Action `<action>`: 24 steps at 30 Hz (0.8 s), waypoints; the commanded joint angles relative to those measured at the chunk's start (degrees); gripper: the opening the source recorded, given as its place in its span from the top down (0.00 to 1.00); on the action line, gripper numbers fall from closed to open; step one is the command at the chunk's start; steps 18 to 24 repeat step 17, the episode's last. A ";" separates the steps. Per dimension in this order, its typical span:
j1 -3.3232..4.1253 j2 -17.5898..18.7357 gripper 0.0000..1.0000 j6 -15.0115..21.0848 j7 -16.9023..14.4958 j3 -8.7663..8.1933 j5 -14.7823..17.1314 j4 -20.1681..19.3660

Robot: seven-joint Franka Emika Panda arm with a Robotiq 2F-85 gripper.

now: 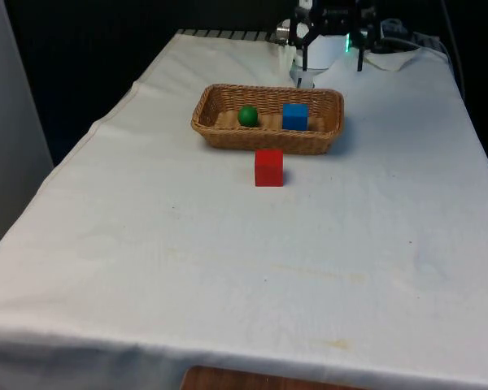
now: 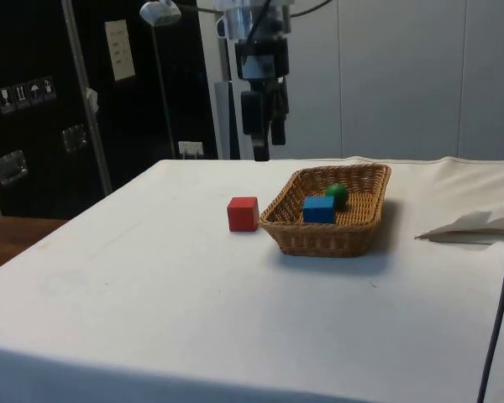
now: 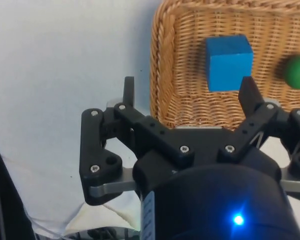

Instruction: Place all non-red objects into the basket.

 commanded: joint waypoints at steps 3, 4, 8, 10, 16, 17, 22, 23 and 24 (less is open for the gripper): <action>0.23 -0.34 0.00 -1.15 0.69 0.63 0.52 0.74; 0.29 -0.40 0.00 -1.32 0.80 0.74 0.63 0.97; 0.11 -0.34 0.00 -1.49 0.74 1.15 0.97 1.60; 0.17 -1.03 0.00 -2.41 1.09 1.20 1.55 1.83; 0.17 -1.83 0.00 -3.78 1.15 1.15 2.69 2.81; 0.11 -1.72 0.00 -3.38 1.09 1.15 2.23 2.75; 0.11 -1.72 0.00 -3.38 1.09 1.15 2.23 2.75; 0.11 -1.72 0.00 -3.38 1.09 1.15 2.23 2.75; 0.11 -1.72 0.00 -3.38 1.09 1.15 2.23 2.75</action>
